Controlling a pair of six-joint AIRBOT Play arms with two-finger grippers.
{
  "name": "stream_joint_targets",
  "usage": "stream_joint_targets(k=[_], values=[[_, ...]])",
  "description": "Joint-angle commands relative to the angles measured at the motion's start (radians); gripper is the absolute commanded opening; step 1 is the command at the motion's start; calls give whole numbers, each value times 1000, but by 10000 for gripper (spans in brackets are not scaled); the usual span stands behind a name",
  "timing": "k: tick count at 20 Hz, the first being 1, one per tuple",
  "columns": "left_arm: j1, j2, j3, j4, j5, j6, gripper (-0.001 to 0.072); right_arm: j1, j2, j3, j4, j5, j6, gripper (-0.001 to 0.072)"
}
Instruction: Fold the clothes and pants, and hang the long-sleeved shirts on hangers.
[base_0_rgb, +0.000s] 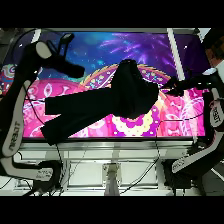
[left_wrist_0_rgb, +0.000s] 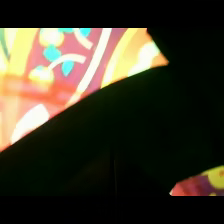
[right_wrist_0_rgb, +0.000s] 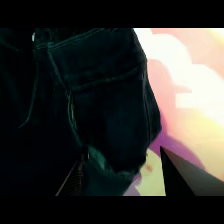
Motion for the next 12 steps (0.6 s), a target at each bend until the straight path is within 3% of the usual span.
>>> stream_joint_targets(k=[1,6,7,9,10,12], values=[[49,121,-191,9,0,1,8,55,-46,-6,-17,-89,-7,610],[180,212,-290,-4,21,-3,8,109,-48,-6,-54,-164,-9,603],[206,219,-303,-11,20,-3,8,113,-48,-6,-55,-166,-9,516],[255,226,-338,-29,18,-3,8,116,-47,-6,-48,-150,-13,140],[275,226,-355,-25,13,-2,8,116,-45,-5,-31,-129,-12,31],[317,226,-394,-26,15,-2,8,108,-36,29,-10,-79,-12,27]])
